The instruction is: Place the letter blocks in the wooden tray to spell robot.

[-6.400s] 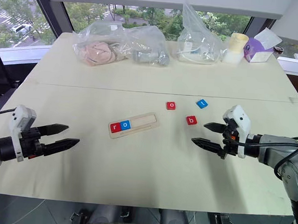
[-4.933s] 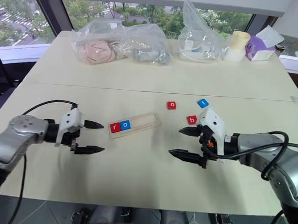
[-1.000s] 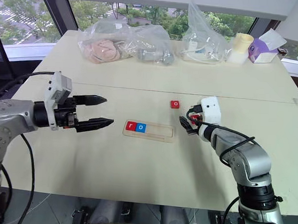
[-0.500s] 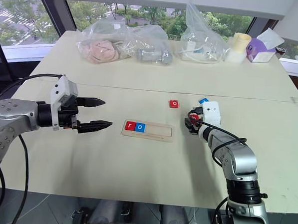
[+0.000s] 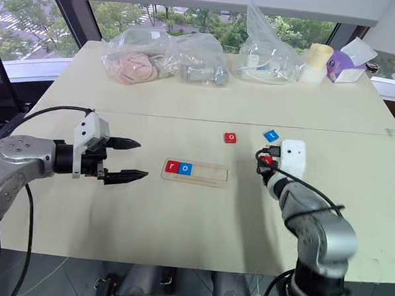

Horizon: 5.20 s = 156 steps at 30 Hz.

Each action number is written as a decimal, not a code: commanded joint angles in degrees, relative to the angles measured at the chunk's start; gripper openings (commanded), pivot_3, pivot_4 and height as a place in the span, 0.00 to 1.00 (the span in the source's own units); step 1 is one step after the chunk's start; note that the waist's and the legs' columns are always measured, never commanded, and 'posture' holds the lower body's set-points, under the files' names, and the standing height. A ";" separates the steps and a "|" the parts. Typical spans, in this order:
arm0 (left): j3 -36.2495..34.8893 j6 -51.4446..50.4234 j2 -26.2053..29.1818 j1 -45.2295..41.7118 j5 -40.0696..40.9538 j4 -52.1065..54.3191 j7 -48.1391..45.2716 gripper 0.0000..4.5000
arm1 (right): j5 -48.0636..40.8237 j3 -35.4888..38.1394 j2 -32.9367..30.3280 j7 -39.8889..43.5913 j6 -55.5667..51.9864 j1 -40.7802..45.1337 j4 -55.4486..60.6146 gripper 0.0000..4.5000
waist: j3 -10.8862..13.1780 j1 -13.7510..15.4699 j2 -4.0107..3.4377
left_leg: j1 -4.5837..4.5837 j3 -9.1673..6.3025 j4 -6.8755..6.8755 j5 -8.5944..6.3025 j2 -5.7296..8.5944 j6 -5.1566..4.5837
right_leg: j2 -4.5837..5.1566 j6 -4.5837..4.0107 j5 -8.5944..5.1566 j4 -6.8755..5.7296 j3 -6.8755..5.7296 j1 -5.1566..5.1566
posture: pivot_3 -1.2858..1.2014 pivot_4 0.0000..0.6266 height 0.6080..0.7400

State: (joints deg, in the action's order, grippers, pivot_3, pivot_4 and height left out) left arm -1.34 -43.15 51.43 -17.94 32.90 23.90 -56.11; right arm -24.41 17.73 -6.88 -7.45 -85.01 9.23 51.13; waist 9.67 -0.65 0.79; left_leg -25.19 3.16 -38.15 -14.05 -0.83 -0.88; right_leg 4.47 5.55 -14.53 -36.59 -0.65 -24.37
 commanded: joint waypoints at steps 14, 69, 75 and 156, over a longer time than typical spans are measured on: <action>3.55 5.97 -2.00 -3.83 -4.46 -5.30 -2.41 1.00 | 5.58 -3.30 3.03 2.77 -2.33 -2.95 0.32 0.26 | -0.01 -0.37 0.00 | 0.09 0.07 0.04 0.15 -0.02 0.00 | 0.04 -0.25 -0.02 -0.01 0.05 -0.05 | 0.52 0.24 0.99; -3.76 6.28 10.01 4.31 -1.91 -0.45 -11.92 1.00 | 4.17 -25.44 -35.84 79.41 52.87 21.87 -44.49 0.25 | 0.15 -0.39 -0.07 | 0.81 0.29 0.14 0.17 -0.13 -0.05 | 0.21 -0.28 0.13 0.23 0.32 0.60 | 0.52 0.24 0.99; -1.63 7.82 8.92 3.16 -3.72 -2.76 -11.73 1.00 | 9.83 -33.07 -28.62 73.82 51.87 27.43 -48.75 0.25 | 0.13 0.04 -0.04 | 0.63 0.22 0.25 0.06 0.00 0.16 | 0.48 -0.47 0.22 0.30 0.28 0.16 | 0.52 0.24 0.99; -7.03 4.54 0.20 3.22 -2.39 -1.95 4.11 1.00 | 17.58 -14.88 -5.49 19.58 41.53 26.17 -56.62 0.26 | 0.11 -0.29 -0.02 | 0.44 0.95 0.10 0.27 -0.17 -0.10 | -0.01 -0.44 0.49 -0.18 0.38 -0.15 | 0.52 0.24 0.99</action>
State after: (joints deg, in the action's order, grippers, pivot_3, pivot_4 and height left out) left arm -7.71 -39.33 51.29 -14.38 30.49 20.41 -51.81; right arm -5.48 0.16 -10.89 11.97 -41.76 35.54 -12.26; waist 9.78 -0.94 0.77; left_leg -24.76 4.12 -38.05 -13.78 -0.99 -0.97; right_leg 4.48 5.10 -14.05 -36.77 -0.27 -24.52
